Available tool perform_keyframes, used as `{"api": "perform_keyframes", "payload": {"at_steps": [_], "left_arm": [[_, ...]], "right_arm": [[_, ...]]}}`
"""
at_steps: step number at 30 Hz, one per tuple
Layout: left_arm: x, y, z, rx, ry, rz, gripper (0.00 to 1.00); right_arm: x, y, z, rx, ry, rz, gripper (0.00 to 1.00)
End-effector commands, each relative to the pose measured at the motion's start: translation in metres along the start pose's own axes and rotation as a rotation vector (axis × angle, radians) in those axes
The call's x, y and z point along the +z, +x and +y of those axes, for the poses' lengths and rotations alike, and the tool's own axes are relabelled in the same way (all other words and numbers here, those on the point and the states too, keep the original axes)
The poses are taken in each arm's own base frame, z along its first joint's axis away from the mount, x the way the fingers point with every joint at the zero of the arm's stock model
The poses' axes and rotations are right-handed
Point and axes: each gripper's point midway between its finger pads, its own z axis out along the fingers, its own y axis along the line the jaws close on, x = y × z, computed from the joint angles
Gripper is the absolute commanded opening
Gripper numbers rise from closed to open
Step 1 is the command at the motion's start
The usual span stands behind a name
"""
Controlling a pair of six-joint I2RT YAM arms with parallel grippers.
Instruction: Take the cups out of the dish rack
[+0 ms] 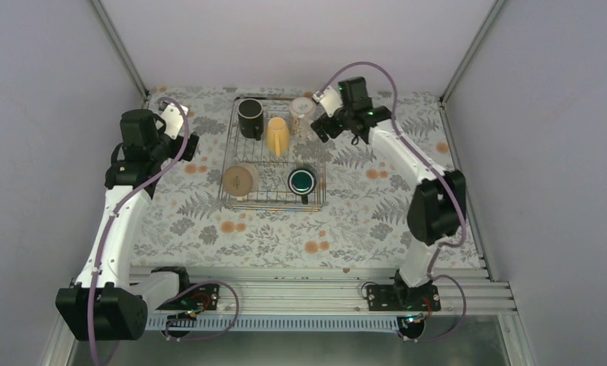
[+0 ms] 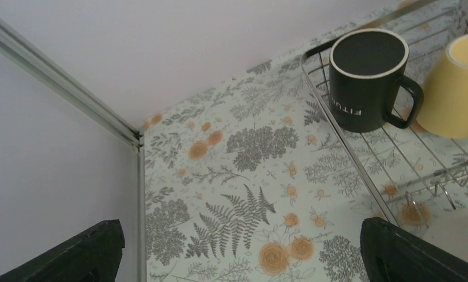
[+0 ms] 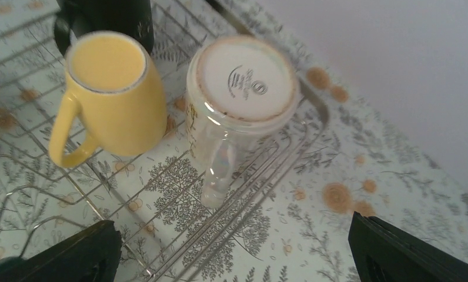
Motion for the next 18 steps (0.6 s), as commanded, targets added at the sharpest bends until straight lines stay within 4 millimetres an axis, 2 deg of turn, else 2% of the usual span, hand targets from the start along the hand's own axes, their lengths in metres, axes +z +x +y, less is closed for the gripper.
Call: {"api": "perform_keyframes", "payload": {"at_steps": [1,12,18], "left_arm": [[0.001,0.003,-0.004,0.020,0.029,0.037,1.00],[0.006,0.018,-0.004,0.020,0.018,0.083,1.00],[0.007,0.033,-0.006,0.041,0.003,0.113,1.00]], "right_arm": [[0.032,0.002,0.002,-0.032,0.015,0.075,1.00],[0.104,0.003,-0.013,-0.025,0.070,0.170,0.98],[0.127,0.007,-0.010,-0.001,0.067,0.195,0.98]]}}
